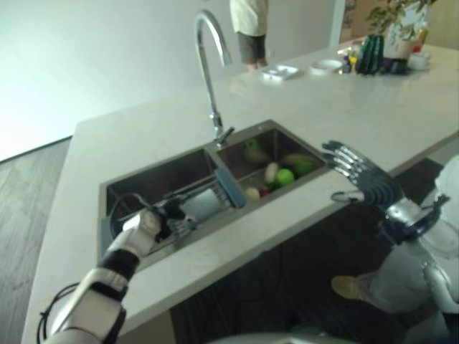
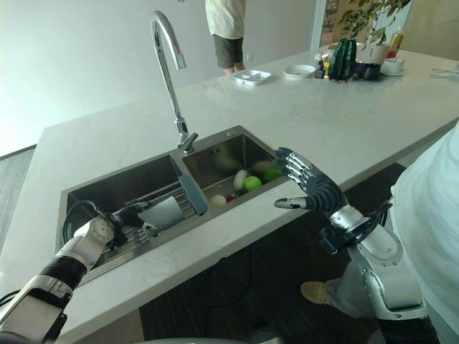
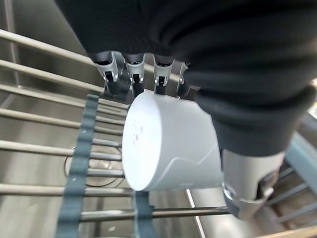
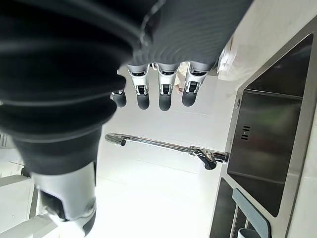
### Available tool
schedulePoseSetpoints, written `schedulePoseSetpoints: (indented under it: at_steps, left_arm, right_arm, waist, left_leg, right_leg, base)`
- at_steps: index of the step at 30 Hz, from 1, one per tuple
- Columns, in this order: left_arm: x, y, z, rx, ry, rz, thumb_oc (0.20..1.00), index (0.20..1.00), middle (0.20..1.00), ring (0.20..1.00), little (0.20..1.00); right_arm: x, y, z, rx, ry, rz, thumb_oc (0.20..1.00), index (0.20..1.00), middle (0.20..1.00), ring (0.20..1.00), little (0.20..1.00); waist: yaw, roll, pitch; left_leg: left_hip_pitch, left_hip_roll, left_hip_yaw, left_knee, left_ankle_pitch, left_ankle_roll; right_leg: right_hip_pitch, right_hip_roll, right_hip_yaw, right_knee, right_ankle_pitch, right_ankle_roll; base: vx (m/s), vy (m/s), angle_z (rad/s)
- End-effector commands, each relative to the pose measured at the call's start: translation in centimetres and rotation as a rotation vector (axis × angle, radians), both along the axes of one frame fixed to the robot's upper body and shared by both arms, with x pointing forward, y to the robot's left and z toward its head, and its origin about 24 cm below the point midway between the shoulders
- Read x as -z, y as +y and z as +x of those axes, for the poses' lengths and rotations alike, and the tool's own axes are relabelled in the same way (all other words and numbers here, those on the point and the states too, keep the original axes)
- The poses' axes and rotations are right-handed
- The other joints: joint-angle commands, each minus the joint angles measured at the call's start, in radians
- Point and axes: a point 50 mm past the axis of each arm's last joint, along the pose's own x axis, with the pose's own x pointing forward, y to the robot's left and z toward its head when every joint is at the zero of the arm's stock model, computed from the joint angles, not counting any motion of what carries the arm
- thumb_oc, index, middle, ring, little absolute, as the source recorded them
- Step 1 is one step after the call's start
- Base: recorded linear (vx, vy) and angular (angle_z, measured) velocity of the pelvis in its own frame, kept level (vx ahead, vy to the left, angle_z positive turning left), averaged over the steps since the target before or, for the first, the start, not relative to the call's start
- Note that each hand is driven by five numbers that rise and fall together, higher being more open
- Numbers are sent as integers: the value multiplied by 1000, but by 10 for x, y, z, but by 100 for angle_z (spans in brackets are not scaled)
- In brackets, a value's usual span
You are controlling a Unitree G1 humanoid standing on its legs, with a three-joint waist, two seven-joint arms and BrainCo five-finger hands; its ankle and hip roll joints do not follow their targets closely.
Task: Place the dishes in the dishwasher.
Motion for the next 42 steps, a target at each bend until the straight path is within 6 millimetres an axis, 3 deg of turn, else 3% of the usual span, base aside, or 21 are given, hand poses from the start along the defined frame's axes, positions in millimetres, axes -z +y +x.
schedulePoseSetpoints:
  at_steps: [1,14,22,42]
  left_arm:
    - [-26,20,15,-21,-101,109,1000,1000,1000,1000,1000]
    - [-12,34,10,-116,-97,249,1000,1000,1000,1000,1000]
    - [-3,35,7,-146,-90,241,1000,1000,1000,1000,1000]
    - [-39,33,28,-97,-307,278,1000,1000,1000,1000,1000]
  right_arm:
    - [-23,3,1,-17,-122,52,1000,1000,1000,1000,1000]
    - [-18,7,-1,-33,-101,43,1000,1000,1000,1000,1000]
    - [-16,8,-3,-33,-84,37,1000,1000,1000,1000,1000]
    - [-12,6,-7,-41,-63,33,1000,1000,1000,1000,1000]
  waist:
    - [-9,-17,-6]
    - [-29,-20,-8]
    - [-43,-22,-14]
    - [-79,-19,-15]
  left_leg:
    - [-2,9,-22,8,-38,25]
    - [3,7,-4,8,-40,26]
    - [5,7,5,8,-41,26]
    - [15,-2,39,8,-52,33]
  right_leg:
    - [89,-42,26,8,-99,71]
    - [83,-38,40,8,-93,71]
    - [80,-37,47,8,-91,71]
    - [65,-30,89,8,-81,76]
  base:
    - [31,-4,-1]
    - [0,0,0]
    - [6,-3,-1]
    - [12,-3,-7]
